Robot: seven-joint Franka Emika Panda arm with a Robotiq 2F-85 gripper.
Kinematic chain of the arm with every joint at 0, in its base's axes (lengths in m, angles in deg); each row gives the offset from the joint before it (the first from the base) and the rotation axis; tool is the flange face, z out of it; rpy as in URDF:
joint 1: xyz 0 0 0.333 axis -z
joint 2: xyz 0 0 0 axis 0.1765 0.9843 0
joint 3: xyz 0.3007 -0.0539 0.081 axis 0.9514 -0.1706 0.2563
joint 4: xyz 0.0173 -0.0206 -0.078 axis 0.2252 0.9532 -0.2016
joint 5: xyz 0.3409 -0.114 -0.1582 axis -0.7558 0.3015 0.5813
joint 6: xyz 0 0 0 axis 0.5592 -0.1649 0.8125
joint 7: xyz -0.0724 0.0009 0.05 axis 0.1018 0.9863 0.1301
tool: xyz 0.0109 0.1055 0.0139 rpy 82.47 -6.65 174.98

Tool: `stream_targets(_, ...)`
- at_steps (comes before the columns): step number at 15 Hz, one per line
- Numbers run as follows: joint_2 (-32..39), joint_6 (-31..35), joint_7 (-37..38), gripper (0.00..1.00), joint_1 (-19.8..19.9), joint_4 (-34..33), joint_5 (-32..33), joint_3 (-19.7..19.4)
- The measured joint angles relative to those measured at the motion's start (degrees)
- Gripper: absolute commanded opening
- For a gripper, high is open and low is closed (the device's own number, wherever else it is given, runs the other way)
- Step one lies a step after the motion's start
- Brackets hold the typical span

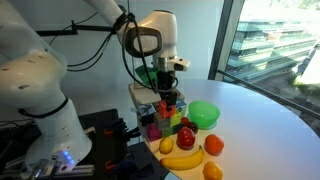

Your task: Put the orange block in the box

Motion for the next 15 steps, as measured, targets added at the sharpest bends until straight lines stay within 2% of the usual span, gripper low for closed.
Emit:
stream_targets(8,-4.3,-3.9,0.4,0.27,-1.4,0.1,0.0,2.8)
stream_targets(15,-3.3,-4.1,5.7,0.27,-5.1,-1.2,-0.1,6.6)
